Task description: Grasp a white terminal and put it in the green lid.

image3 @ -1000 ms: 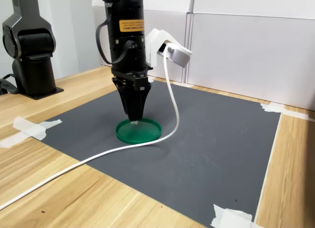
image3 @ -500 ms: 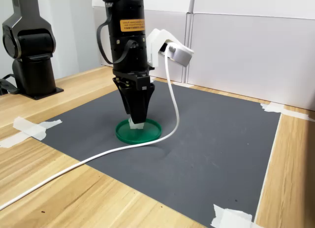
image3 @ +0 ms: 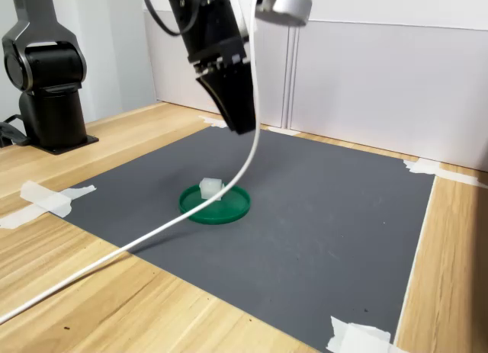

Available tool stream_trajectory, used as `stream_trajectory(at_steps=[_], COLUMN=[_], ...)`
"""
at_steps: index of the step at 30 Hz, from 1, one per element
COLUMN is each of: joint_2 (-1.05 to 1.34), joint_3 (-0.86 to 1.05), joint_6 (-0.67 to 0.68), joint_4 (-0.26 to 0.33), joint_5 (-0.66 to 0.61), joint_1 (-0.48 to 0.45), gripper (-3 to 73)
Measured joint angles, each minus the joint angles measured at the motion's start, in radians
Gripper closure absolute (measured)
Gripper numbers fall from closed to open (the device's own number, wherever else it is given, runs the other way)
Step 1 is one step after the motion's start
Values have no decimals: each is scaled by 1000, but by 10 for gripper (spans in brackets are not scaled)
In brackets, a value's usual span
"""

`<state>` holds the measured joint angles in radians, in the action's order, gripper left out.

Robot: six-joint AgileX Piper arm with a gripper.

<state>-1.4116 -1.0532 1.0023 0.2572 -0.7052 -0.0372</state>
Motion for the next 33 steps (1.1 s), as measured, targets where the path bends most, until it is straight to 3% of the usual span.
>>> stream_trajectory(at_steps=[2,4,8,11,15,20,33], joint_2=[73,148,289,397,581,814,1261], joint_3=[0,0,1,25,127,306,670], joint_6=[4,7,-20,-125,-343,-546,-594], joint_4=[49,92,130,136,117,45,31], joint_5=[18,43,89,139,265,379,274], joint_1=[0,0,0,0,0,0,0], gripper=[626,681,707,708,708,710,710])
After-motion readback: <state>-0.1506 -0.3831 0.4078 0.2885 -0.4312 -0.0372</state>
